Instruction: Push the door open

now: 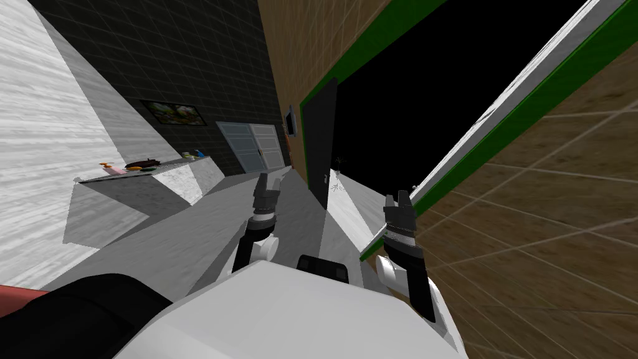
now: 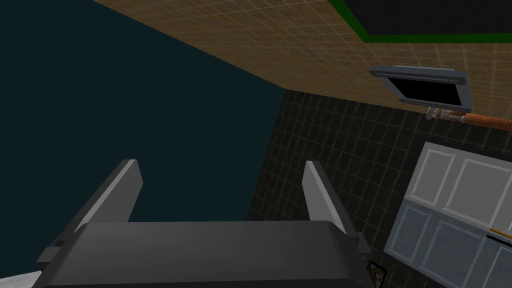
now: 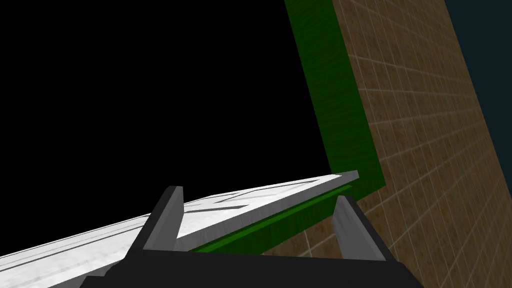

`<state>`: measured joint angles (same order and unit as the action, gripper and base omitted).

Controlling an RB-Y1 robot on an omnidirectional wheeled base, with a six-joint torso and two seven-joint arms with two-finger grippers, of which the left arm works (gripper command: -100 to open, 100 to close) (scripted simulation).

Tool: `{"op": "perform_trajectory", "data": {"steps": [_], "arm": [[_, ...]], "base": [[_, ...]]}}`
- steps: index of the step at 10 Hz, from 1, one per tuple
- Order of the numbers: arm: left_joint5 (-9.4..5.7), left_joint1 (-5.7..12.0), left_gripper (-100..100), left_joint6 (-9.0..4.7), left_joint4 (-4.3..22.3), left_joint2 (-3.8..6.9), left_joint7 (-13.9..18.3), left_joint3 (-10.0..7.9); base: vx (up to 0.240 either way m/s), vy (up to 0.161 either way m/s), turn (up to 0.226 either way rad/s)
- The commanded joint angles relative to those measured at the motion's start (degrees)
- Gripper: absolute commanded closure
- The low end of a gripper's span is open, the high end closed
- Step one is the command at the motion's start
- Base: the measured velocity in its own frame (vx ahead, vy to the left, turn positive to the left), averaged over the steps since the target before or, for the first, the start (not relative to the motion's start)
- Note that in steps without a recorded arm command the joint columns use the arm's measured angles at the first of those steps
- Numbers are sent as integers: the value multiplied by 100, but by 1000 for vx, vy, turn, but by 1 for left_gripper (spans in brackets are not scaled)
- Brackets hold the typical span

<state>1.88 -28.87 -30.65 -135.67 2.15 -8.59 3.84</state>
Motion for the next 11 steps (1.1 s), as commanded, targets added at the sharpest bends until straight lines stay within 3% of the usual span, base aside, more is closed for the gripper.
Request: {"op": "perform_trajectory", "data": {"steps": [1,11], "arm": [[28,65,-100,-28,178,36,45,48],[233,532,-100,-231,1460,204,371,394]], "base": [[161,-2,0],[121,44,-21]]}}
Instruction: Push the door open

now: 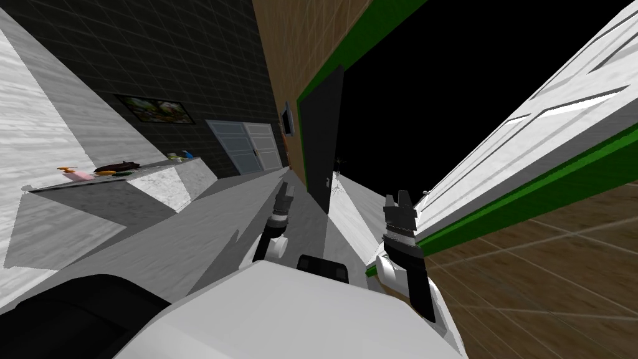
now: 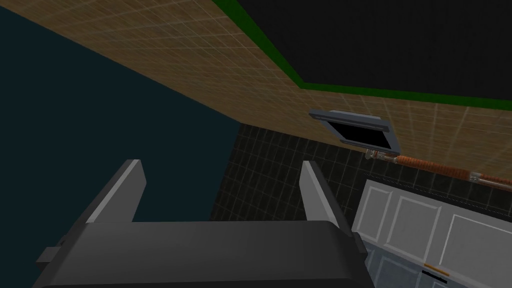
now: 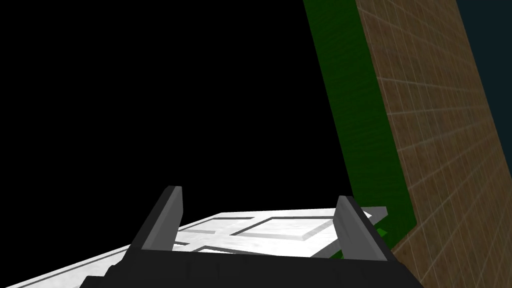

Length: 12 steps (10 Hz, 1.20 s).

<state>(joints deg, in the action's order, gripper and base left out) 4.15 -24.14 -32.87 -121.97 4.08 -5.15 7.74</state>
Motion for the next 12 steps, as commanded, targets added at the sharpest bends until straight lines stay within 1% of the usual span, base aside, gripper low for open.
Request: {"op": "perform_trajectory", "data": {"steps": [1,6,12], "arm": [[24,100,-100,-28,202,22,56,34],[126,333,-100,-129,843,71,219,206],[261,643,-100,-264,1693,114,435,436]], "base": [[94,37,-13],[96,43,-18],[97,54,-20]]}}
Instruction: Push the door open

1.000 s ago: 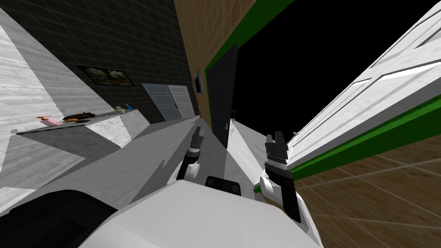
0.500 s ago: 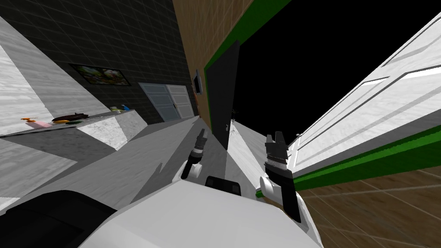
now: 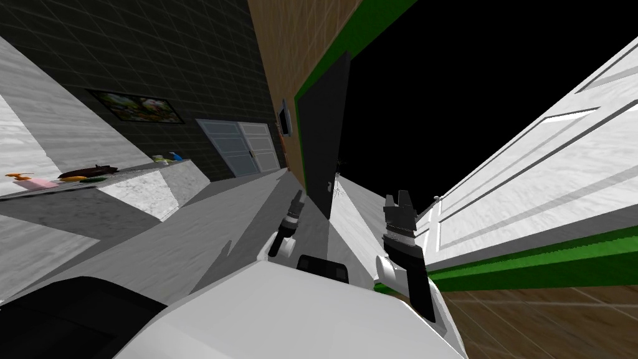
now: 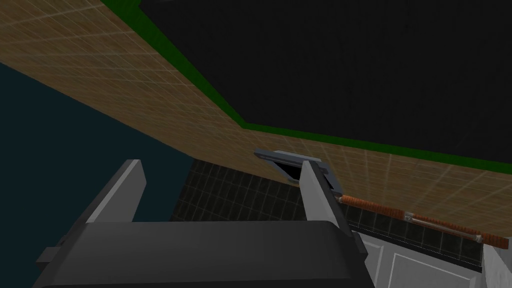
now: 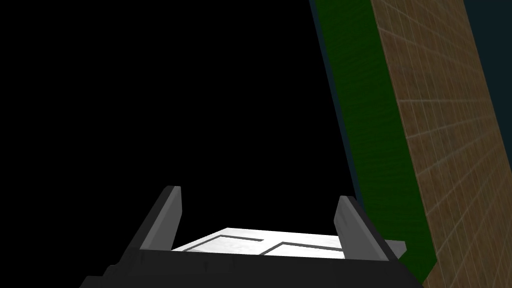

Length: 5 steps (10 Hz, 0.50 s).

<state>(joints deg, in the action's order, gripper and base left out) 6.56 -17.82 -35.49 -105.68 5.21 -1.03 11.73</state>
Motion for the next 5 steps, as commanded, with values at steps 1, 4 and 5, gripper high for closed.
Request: {"op": "perform_trajectory", "data": {"steps": [1,4,5], "arm": [[44,67,-100,-26,215,4,61,78],[116,231,-100,-98,645,16,176,200],[140,286,-100,-122,809,20,214,240]], "base": [[89,52,-24],[98,46,-20],[103,59,-28]]}}
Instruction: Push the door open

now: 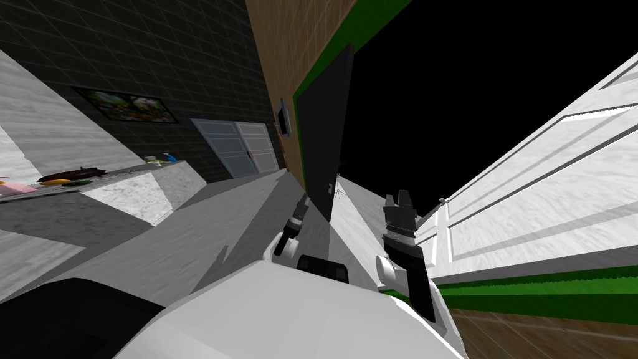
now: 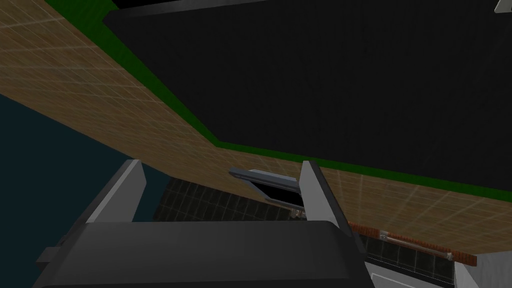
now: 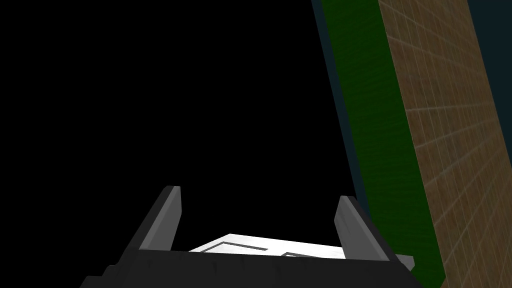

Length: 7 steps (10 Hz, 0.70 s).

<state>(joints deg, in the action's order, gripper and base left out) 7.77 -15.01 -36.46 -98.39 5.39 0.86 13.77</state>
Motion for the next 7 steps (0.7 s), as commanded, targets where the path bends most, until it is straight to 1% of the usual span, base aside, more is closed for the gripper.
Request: {"op": "perform_trajectory", "data": {"steps": [1,7], "arm": [[44,61,-100,-49,243,3,65,78],[192,399,-100,-197,1173,-1,302,329]], "base": [[109,49,-27],[96,55,-21]]}}
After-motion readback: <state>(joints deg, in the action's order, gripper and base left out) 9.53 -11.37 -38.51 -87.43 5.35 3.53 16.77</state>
